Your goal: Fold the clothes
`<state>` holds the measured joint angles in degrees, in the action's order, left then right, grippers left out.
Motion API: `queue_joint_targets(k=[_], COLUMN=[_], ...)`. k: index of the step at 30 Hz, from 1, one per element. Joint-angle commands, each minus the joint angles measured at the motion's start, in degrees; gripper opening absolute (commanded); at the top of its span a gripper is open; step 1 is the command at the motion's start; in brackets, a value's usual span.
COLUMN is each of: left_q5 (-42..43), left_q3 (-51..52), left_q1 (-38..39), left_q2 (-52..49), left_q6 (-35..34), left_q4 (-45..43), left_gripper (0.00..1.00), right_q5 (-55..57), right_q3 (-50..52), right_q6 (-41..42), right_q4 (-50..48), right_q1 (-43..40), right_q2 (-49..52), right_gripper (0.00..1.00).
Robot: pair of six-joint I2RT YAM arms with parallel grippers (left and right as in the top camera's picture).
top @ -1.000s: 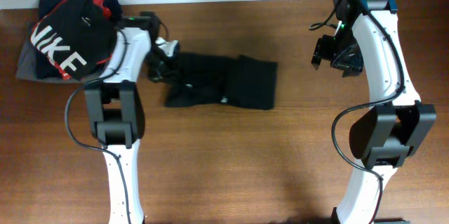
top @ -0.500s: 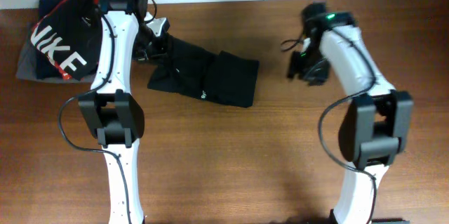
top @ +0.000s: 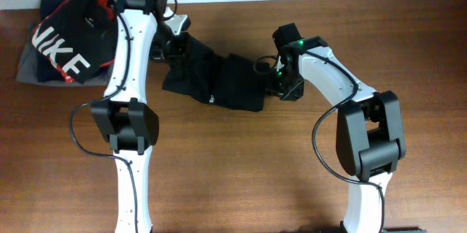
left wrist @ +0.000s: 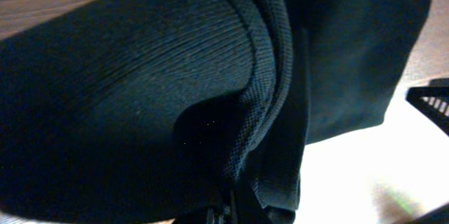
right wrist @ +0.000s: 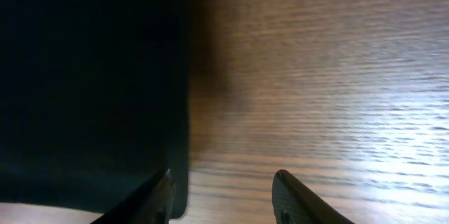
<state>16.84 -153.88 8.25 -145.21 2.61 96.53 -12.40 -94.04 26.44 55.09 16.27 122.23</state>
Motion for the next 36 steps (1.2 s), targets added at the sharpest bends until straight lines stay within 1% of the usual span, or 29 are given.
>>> queue_joint_targets(k=[1,4,8,12,16,22,28,31,36], left_q5=[-0.15,-0.44,-3.3,-3.89,-8.63,-8.66,-8.09,-8.13,-8.15], left_q3=[-1.66,-1.66,-1.66,-1.92,-4.13,-7.56,-7.63,-7.52,-7.52], left_q1=[2.14,3.72,5.9,7.76,9.44,11.72,14.62,15.93,17.49], left_q2=[-0.26,-0.26,-0.26,-0.22,-0.17,-0.17,-0.2,-0.28,-0.98], left_q6=[1.18,2.23,2.23,2.27,2.25,2.21,2.23,2.25,2.27], left_q4=[0.2,0.17,0.17,0.13,0.17,-1.6,-4.07,-4.42,-4.31], left_gripper=[0.0,0.0,0.0,0.0,0.0,0.0,0.01,0.03,0.03], right_q5=[-1.4,-1.36,-2.05,-3.58,-3.69,-3.74,-4.39,-4.83,-5.01], right_q3=[0.76,0.76,0.79,0.79,0.79,0.79,0.79,0.79,0.79], right_q6=[1.81,2.49,2.6,2.62,2.84,3.08,3.04,3.02,3.02], right_q4=[-0.87,-1.27,-2.23,-2.97,-3.02,-3.37,-3.5,-3.5,-3.52], right_q1=[1.16,1.4,1.4,1.4,1.46,1.46,1.46,1.46,1.44], right_q2=[0.83,1.86,3.5,5.25,6.75,7.52,7.69,7.67,7.67], right_gripper=[0.5,0.5,0.49,0.49,0.49,0.49,0.48,0.49,0.48])
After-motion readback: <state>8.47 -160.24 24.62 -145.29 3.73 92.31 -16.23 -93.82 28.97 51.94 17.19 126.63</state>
